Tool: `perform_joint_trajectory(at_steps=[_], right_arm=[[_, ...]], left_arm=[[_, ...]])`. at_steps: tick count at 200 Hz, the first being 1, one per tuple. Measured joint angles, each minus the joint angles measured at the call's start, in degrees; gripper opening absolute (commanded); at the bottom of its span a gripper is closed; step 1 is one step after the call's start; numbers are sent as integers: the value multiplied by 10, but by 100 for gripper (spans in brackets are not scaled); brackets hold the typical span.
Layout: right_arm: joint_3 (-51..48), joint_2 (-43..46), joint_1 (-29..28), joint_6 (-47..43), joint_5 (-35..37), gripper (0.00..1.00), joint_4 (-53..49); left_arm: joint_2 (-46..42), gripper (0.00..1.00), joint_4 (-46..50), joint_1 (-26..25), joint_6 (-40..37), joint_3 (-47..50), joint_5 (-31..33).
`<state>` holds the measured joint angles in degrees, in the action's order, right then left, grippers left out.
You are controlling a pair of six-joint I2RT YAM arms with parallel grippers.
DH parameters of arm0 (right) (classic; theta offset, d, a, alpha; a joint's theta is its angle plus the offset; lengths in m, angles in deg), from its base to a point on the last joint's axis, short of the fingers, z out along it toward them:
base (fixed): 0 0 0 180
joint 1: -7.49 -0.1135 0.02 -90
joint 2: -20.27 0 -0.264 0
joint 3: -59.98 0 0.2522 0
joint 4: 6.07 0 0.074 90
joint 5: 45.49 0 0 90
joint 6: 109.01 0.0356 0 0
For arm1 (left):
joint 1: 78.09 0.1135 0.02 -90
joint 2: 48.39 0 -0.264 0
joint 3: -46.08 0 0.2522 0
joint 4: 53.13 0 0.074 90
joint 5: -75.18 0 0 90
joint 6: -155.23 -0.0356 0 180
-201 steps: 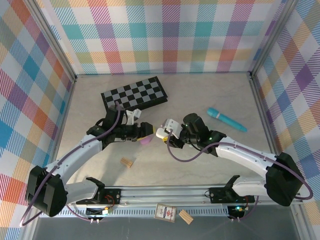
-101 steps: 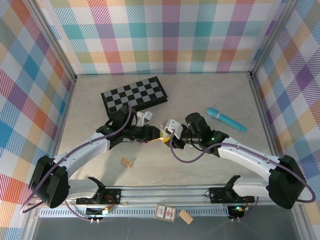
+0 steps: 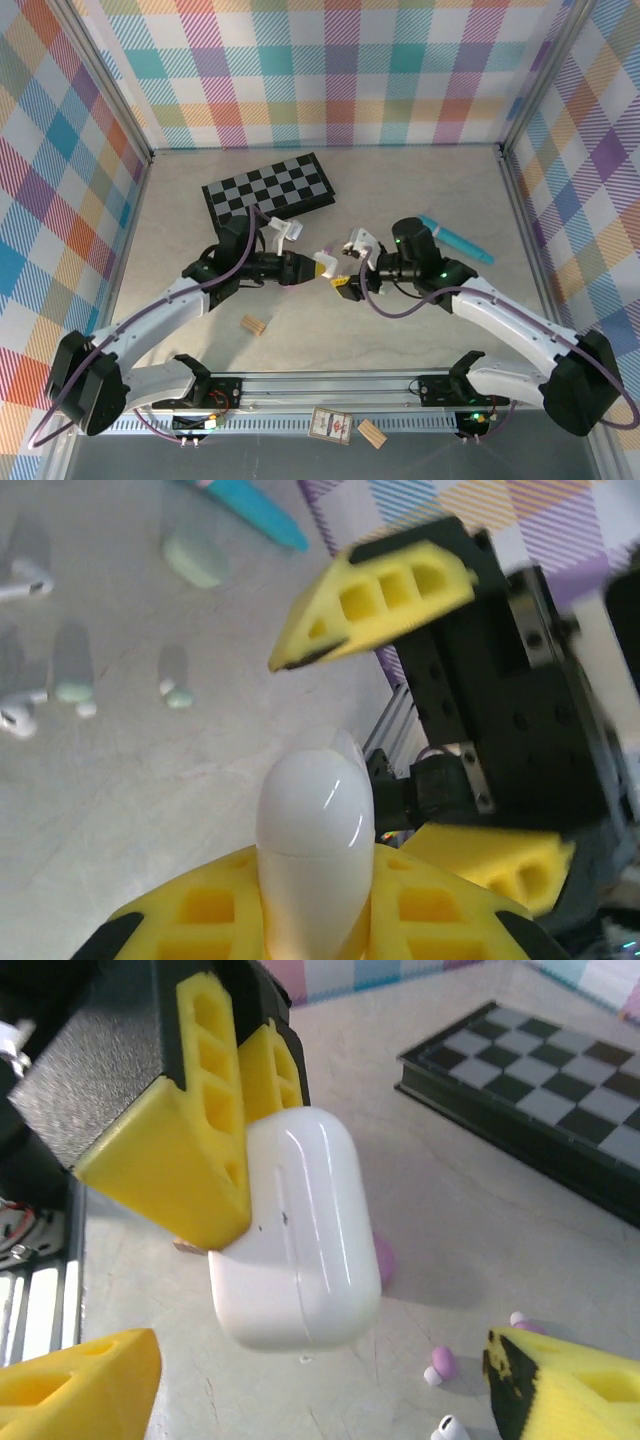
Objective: Insert wireless bluetooth earbuds into charging case
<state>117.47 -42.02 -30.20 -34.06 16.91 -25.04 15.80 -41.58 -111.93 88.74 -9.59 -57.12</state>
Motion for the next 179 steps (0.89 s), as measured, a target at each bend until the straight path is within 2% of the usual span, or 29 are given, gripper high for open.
perform_joint_trajectory(at_steps=[28,45,85,179], right_arm=[[0,35,33,53,-54,85,7],[0,41,40,85,-74,85,15],[0,31,40,137,-96,83,25],[23,31,51,158,-77,79,-11]], left_arm=[[-37,9,-110,-8,-83,53,10],[-38,9,-139,-13,-136,64,11],[-42,11,-175,-40,-228,66,14],[-77,10,-174,-63,-335,93,42]])
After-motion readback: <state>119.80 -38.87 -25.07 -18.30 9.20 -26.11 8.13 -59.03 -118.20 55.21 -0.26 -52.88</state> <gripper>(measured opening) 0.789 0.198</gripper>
